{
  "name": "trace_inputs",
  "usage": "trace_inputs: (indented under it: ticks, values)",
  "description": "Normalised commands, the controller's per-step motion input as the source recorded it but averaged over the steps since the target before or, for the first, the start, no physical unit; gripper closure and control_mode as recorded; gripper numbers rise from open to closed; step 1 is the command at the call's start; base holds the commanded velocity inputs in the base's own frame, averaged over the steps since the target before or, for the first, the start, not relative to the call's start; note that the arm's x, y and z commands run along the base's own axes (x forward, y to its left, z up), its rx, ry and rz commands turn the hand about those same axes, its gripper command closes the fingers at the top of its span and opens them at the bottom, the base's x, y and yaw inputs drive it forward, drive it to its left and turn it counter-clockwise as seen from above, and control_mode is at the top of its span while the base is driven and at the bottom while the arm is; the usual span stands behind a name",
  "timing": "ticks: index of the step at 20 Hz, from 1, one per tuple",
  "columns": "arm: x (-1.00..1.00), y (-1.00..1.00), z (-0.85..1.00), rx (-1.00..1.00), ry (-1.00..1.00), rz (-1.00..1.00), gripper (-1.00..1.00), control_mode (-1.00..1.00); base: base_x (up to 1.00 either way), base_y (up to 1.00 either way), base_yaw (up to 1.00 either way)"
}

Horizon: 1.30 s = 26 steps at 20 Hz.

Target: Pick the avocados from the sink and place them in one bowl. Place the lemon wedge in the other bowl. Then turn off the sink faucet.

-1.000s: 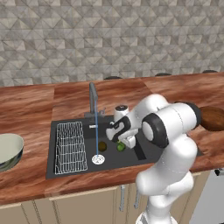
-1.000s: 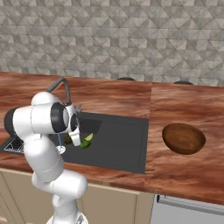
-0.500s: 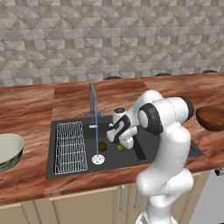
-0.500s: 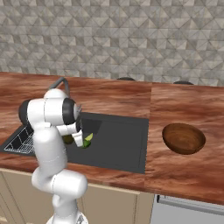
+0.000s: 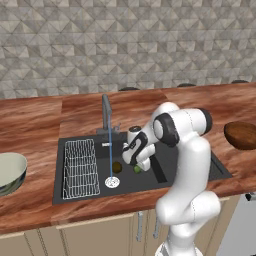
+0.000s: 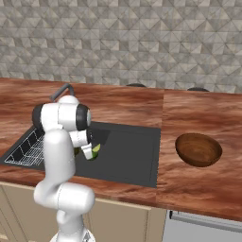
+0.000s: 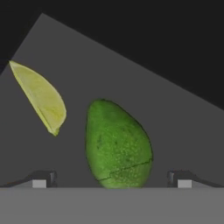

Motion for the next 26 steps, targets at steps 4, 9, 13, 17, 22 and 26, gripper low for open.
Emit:
trace_inputs:
  ticks: [4, 9, 13, 17, 22, 26]
  values:
    - [0.29, 0.00, -0.26, 0.00, 0.00, 0.00, -1.00, -1.00, 0.00, 0.00, 0.00]
    - [0.19, 0.00, -0.23, 0.00, 0.00, 0.00, -1.00, -1.00, 0.00, 0.00, 0.00]
    - [0.05, 0.00, -0.13, 0.00, 0.00, -0.01, -1.00, -1.00, 0.00, 0.00, 0.00]
    - [-0.04, -0.12, -0.08, 0.00, 0.00, -0.04, -1.00, -1.00, 0.00, 0.00, 0.00]
    - [-0.39, -0.31, -0.15, 0.00, 0.00, -0.06, -1.00, -1.00, 0.00, 0.00, 0.00]
    - [-0.60, -0.30, -0.23, 0.00, 0.00, -0.06, -1.00, -1.00, 0.00, 0.00, 0.00]
